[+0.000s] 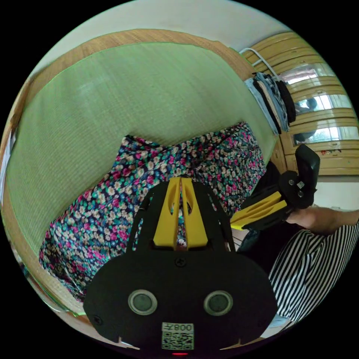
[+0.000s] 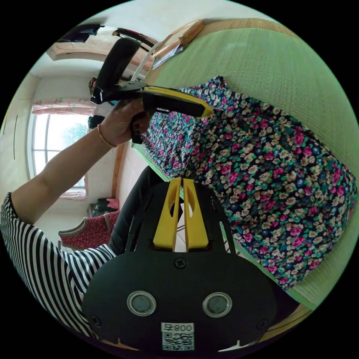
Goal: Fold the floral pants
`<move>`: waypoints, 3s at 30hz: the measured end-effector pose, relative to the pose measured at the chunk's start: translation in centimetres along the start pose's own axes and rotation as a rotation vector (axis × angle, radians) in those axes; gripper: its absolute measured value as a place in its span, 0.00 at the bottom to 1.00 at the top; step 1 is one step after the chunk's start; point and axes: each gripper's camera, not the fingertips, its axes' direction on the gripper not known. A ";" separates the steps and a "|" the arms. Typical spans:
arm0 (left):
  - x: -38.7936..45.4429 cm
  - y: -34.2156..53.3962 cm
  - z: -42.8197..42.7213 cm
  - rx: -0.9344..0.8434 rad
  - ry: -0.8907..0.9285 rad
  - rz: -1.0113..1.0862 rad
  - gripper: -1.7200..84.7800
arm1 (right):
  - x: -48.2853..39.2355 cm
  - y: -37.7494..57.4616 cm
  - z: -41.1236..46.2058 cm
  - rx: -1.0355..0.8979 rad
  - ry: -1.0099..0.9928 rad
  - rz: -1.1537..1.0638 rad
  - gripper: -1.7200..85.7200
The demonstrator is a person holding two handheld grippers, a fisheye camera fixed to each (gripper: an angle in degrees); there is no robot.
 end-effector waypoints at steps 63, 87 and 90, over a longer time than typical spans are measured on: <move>39.8 12.1 25.4 -0.033 -0.146 0.394 0.13 | 7.2 9.4 -26.5 0.352 -0.126 0.469 0.10; 52.8 17.1 26.4 0.082 -0.191 0.332 0.04 | 9.7 5.1 -33.1 0.447 -0.314 0.452 0.12; 54.3 17.7 24.9 0.086 -0.195 0.338 0.04 | 10.3 4.0 -32.6 0.437 -0.361 0.456 0.10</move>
